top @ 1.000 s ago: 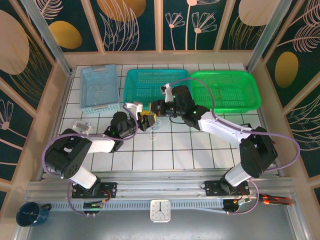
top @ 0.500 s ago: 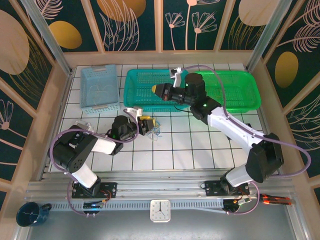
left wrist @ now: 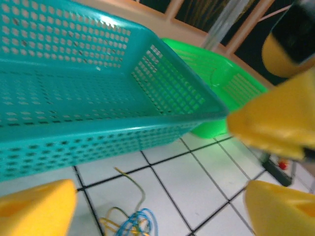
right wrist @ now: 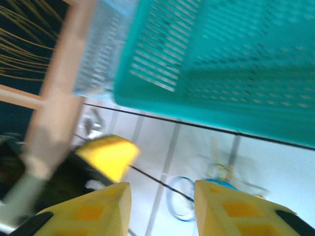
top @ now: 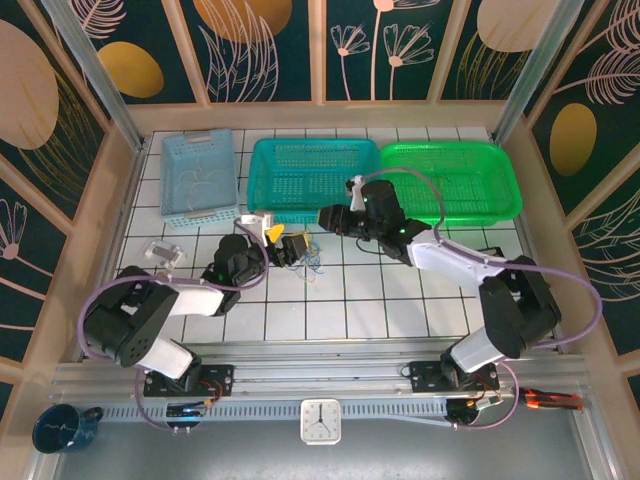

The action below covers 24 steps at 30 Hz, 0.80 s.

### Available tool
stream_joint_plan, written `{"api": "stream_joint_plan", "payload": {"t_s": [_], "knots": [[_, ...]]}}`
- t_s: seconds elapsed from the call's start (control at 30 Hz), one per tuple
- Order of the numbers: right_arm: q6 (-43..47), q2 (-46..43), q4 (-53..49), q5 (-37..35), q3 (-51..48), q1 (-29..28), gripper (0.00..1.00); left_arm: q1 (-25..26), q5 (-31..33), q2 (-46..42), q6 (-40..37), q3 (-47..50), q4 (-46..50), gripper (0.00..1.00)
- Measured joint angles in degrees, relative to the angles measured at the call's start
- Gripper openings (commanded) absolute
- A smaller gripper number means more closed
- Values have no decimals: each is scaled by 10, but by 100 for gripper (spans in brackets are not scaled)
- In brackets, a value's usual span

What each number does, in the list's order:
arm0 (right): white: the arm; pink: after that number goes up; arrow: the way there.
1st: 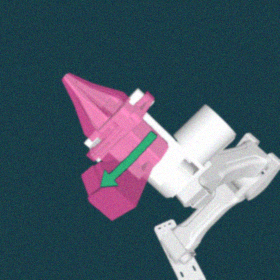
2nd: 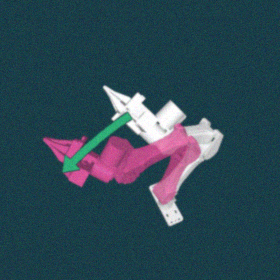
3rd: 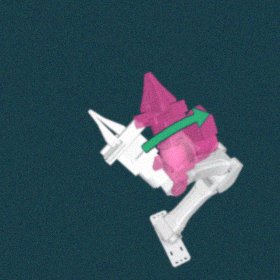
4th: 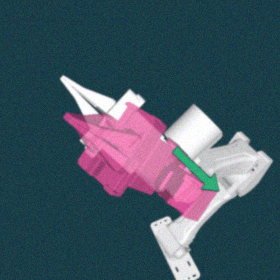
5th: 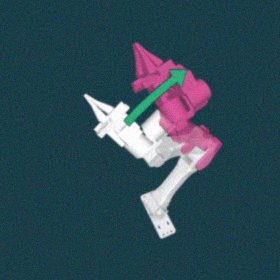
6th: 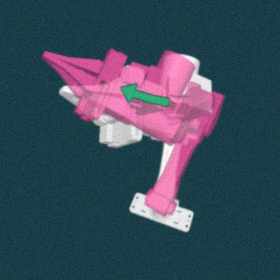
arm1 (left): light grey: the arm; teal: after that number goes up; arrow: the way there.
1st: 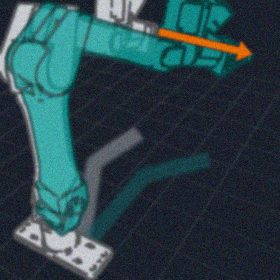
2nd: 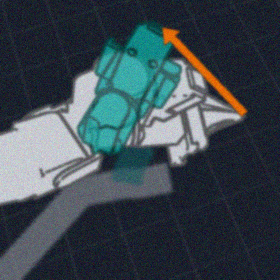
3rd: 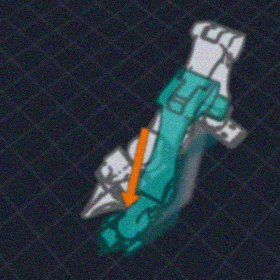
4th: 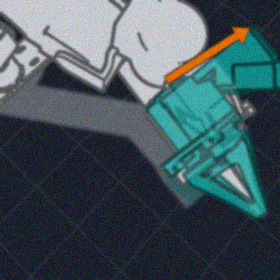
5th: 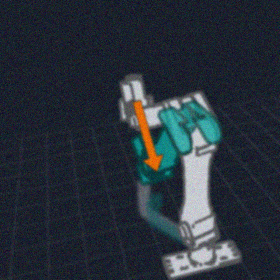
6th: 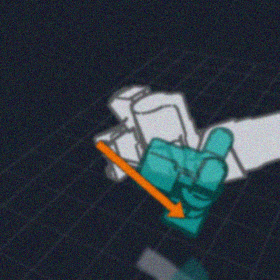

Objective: Untangle the cables

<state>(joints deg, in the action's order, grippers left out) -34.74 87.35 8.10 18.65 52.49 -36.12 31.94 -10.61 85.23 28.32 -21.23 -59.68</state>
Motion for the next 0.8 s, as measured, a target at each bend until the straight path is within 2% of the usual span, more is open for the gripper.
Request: {"api": "stream_joint_plan", "payload": {"t_s": [0.17,0.43,0.8], "knots": [[23,62,-2,-33,-2,-14,51,0,44,-46,2,7,29,99],[41,132,0,-51,27,-24,52,0,97,-96,3,11,53,99],[42,174,11,-52,65,-33,51,0,113,-112,3,13,73,99]]}}
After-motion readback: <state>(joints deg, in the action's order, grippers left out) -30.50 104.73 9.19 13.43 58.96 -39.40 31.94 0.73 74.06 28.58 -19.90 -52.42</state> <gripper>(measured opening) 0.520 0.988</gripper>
